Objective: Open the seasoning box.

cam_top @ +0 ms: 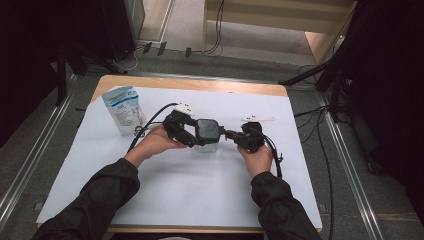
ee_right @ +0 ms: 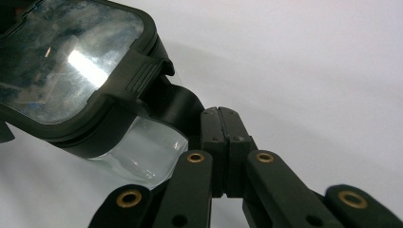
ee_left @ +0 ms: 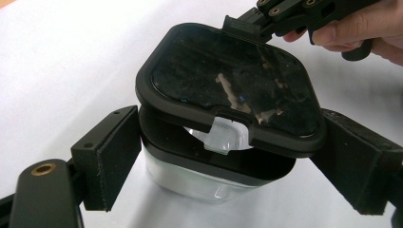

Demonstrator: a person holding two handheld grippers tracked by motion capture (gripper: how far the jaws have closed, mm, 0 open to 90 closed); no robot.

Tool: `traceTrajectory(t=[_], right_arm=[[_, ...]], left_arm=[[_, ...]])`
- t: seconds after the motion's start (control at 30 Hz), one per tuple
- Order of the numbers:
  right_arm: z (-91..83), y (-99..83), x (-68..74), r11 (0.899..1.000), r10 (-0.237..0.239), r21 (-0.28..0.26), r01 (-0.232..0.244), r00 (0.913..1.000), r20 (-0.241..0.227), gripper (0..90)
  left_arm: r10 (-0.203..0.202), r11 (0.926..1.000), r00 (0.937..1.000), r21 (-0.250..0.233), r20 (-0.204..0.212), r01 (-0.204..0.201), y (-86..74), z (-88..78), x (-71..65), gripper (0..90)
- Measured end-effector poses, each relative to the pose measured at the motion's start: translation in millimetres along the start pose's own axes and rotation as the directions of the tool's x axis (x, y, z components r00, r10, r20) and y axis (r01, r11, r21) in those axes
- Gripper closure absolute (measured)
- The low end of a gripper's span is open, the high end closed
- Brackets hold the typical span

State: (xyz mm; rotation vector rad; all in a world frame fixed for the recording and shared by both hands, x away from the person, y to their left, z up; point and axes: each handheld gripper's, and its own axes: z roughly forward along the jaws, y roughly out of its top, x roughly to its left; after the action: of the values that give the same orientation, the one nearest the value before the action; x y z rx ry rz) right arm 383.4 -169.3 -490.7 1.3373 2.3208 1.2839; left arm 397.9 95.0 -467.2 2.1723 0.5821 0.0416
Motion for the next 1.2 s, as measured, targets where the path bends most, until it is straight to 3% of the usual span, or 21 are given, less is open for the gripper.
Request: traceTrajectory(t=[0.37,0.7,0.93,0.97,1.0,1.2], right_arm=[[-1.0,0.8,1.1,1.0,0.001,-0.004,-0.002,1.0,-0.004,90.0],[-0.2,0.7,2.1,1.0,-0.003,-0.006,0.003,0.9999,-0.012,90.0],[0.2,0.4,2.0,1.0,-0.003,-0.005,0.003,0.9999,-0.012,90.0],[0.2,0.4,2.1,1.0,-0.004,-0.004,0.004,0.9999,-0.011,90.0],[0.2,0.4,2.0,1.0,-0.006,-0.006,0.005,0.9999,-0.013,90.0],[-0.4,0.6,2.2,1.0,-0.009,-0.006,0.009,0.9998,-0.016,90.0]], left_arm=[[-0.01,0.9999,0.9999,-0.003,-0.008,0.01,4.3,-5.1,-2.3,13.8],[0.01,0.9997,0.9999,0.023,-0.013,-0.01,8.2,-9.7,-3.5,14.5],[0.007,1.0,0.9999,-0.001,-0.012,-0.007,11.2,-14.3,-5.1,15.9],[0.005,0.9999,1.0,-0.013,0.008,-0.005,11.5,-15.6,-5.4,17.3],[0.005,0.9997,0.999,-0.024,0.044,-0.003,11.7,-16.8,-5.6,26.0],[0.039,0.9989,0.9968,-0.028,0.07,-0.037,12.8,-18.8,-7.9,49.4]])
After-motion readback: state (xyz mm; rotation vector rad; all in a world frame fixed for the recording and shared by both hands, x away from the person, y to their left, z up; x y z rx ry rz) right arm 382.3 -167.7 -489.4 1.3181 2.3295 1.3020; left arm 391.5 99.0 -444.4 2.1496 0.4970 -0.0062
